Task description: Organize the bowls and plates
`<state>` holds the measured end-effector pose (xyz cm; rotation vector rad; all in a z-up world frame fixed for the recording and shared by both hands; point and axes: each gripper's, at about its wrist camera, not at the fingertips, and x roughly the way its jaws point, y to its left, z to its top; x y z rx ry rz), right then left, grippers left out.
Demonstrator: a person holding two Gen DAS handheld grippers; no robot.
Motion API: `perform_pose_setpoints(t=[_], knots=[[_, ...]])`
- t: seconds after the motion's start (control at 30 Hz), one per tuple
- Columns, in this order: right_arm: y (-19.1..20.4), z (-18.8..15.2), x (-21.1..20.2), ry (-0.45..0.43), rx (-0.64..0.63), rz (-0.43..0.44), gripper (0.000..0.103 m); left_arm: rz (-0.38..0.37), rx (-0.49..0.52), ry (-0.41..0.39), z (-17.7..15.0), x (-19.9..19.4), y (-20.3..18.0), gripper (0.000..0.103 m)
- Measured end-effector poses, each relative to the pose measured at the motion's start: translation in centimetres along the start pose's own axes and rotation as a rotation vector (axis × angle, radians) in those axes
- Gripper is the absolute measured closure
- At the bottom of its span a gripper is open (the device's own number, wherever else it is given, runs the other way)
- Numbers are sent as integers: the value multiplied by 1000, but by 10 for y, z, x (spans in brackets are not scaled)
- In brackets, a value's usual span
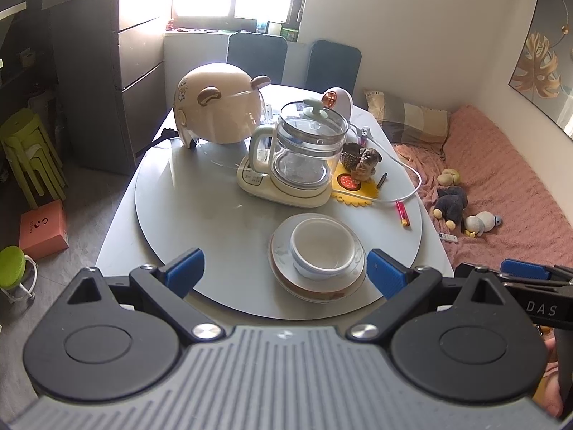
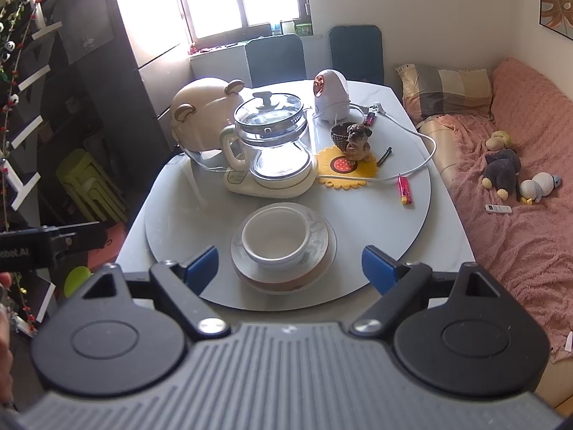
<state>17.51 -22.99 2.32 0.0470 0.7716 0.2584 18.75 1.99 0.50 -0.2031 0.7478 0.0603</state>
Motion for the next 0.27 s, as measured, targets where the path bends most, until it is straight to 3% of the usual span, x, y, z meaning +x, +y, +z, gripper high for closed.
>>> perform_pose_setpoints(t=[0.27], knots=[[2, -2, -5, -6, -5, -4, 14, 1, -1, 2, 0, -1, -2, 4]])
